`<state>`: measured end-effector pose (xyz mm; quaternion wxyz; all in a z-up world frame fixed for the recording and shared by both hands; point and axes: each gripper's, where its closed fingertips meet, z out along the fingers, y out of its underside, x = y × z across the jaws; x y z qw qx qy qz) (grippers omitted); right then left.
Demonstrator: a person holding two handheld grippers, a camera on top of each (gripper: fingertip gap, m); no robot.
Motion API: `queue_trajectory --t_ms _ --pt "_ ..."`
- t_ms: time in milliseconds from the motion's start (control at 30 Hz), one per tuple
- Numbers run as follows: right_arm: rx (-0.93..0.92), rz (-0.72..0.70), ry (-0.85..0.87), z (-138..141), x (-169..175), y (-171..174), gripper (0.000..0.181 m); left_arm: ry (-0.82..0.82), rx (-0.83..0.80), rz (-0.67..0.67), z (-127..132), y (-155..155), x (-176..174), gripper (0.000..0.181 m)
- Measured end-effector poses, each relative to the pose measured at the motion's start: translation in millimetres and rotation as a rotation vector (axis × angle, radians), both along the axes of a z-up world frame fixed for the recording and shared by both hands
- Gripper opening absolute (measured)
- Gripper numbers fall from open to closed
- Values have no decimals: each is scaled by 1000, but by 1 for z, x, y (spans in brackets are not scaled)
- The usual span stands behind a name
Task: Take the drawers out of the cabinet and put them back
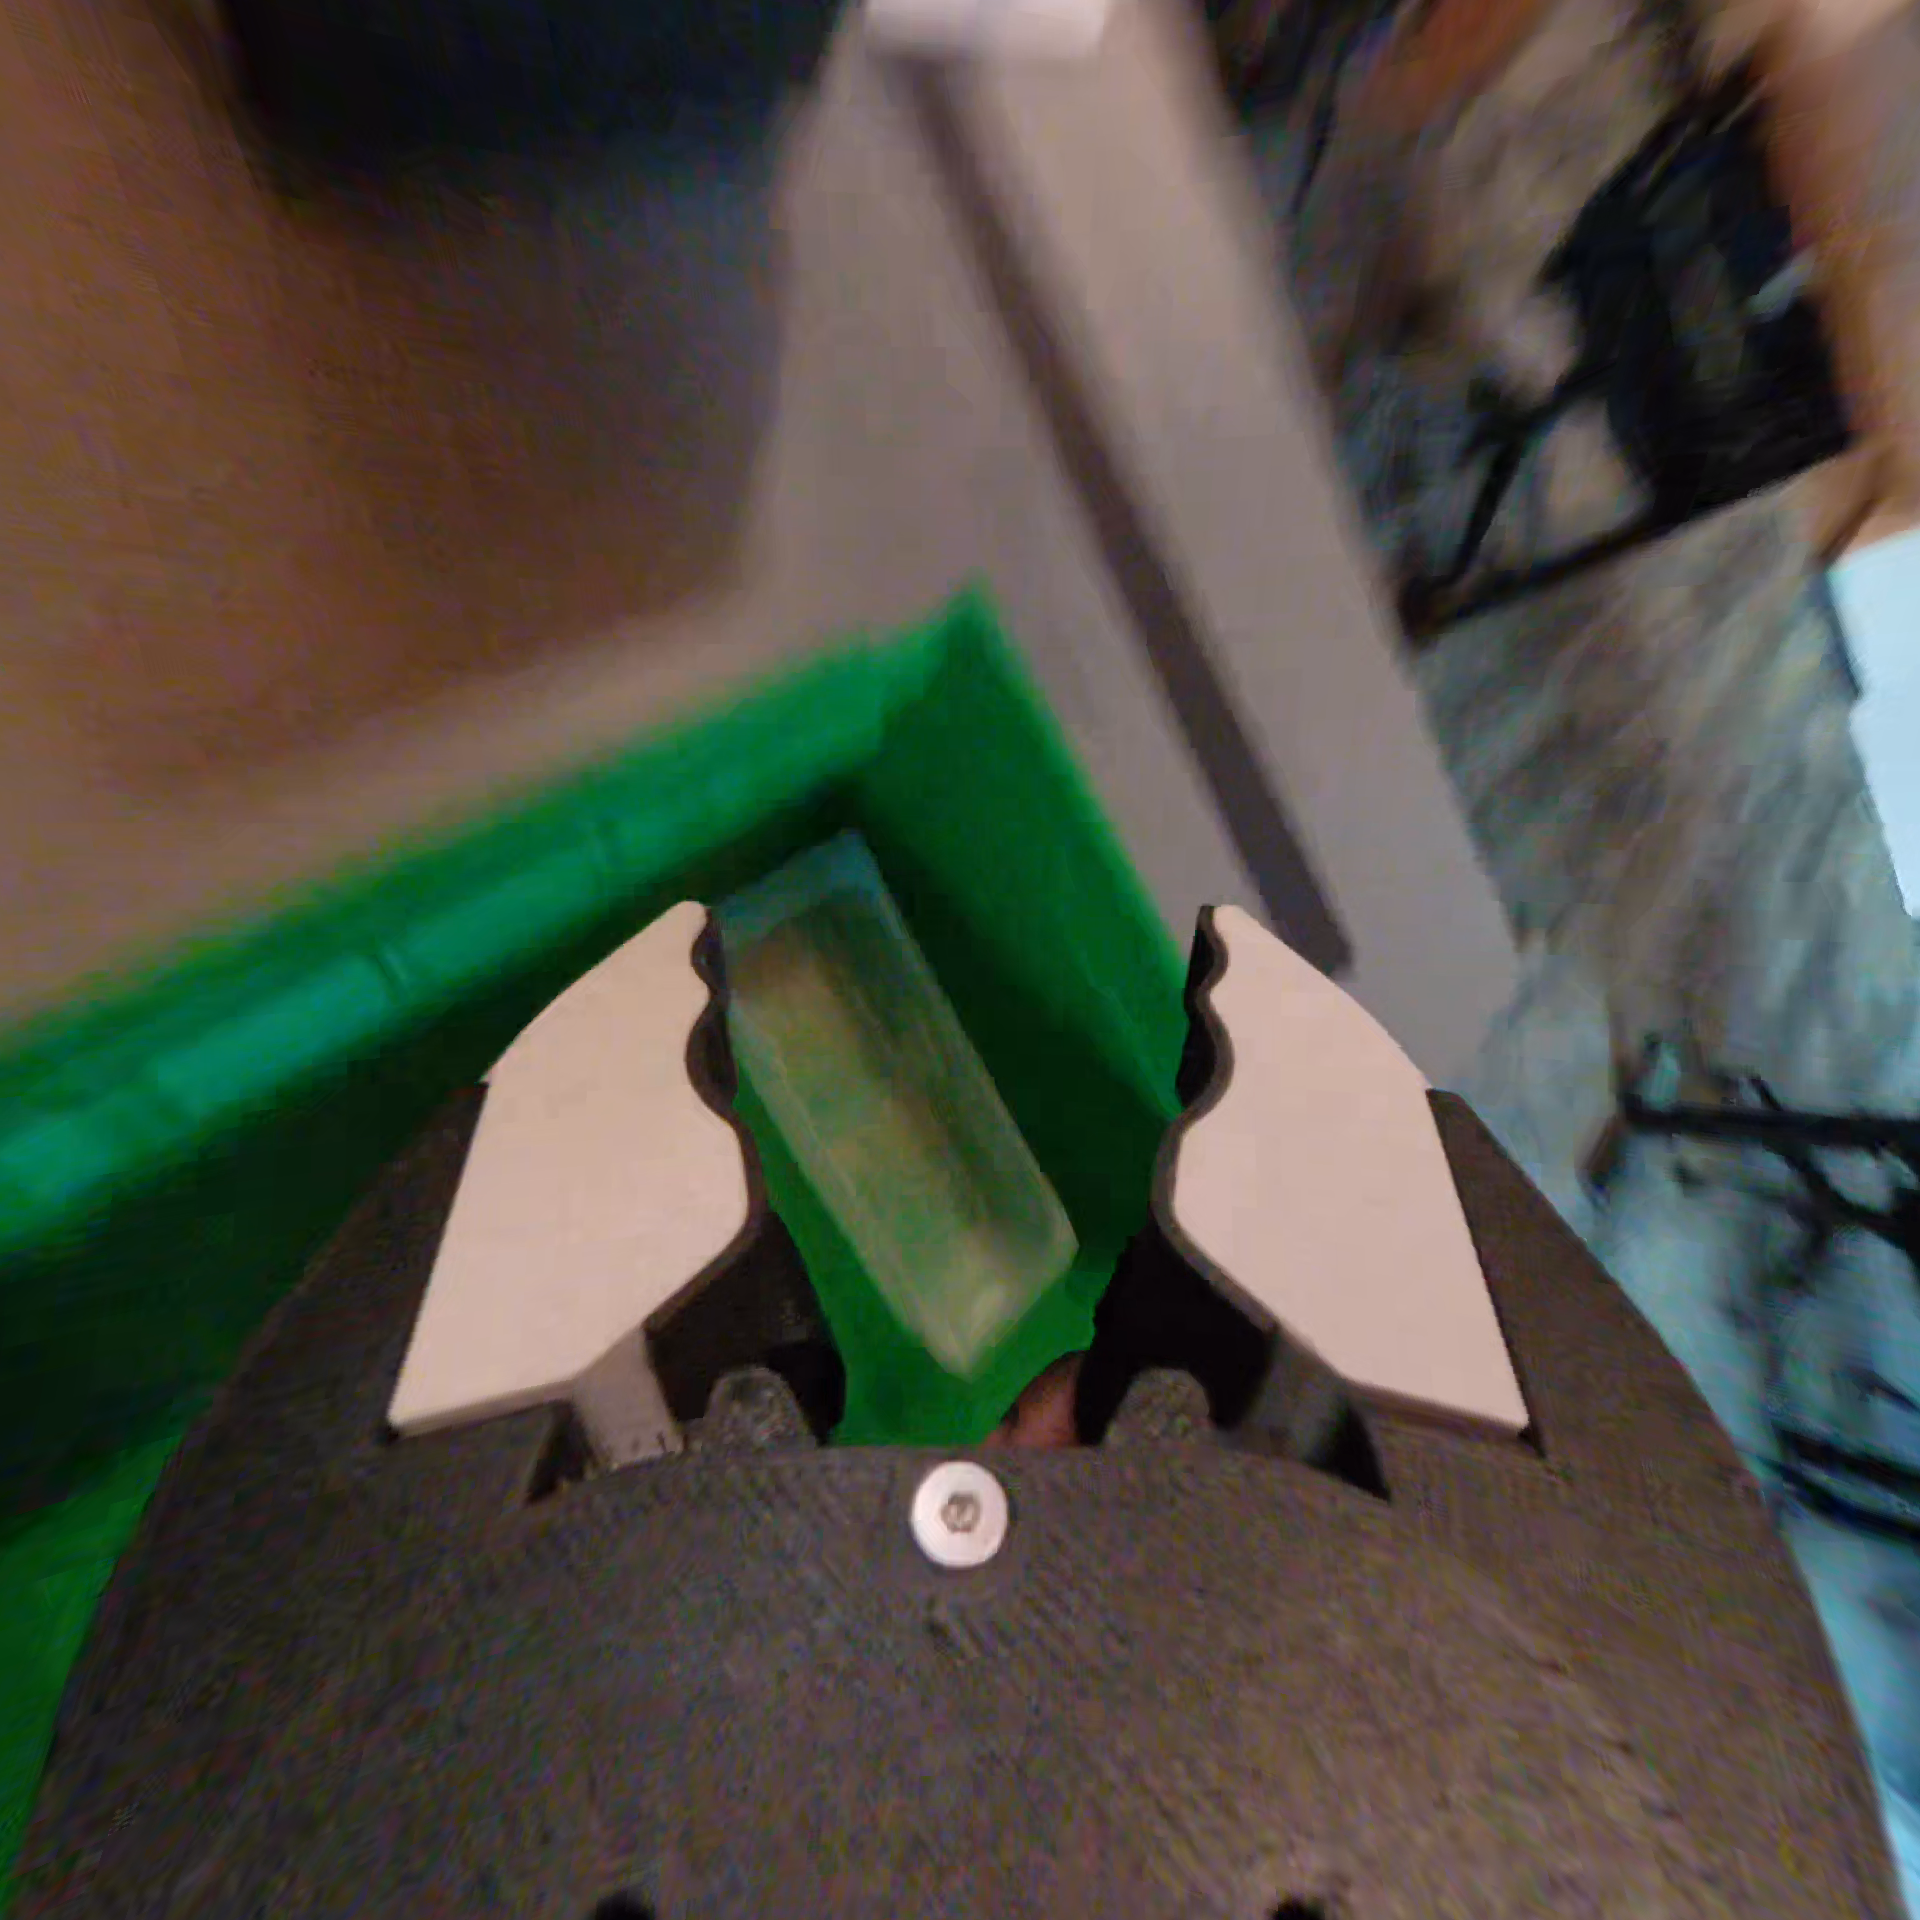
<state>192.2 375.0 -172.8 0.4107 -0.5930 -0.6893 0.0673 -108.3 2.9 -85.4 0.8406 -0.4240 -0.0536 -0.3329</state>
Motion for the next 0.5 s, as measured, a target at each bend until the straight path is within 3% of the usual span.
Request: queue_trajectory --t_ms 100,200,300,400,500 --pt "-98 14 613 88 -28 -50 78 19 -15 10 -1 2 2 90" --pt "-221 32 1000 139 -29 -104 71 44 -44 22 -4 5 5 88" --pt "-327 15 1192 154 -29 -151 67 91 -82 36 -7 10 11 88" --pt "-357 39 1251 147 -39 -194 68 151 -120 58 -11 16 17 88" --pt "-308 -4 1268 127 -51 -215 67 204 -182 98 -19 23 19 83"
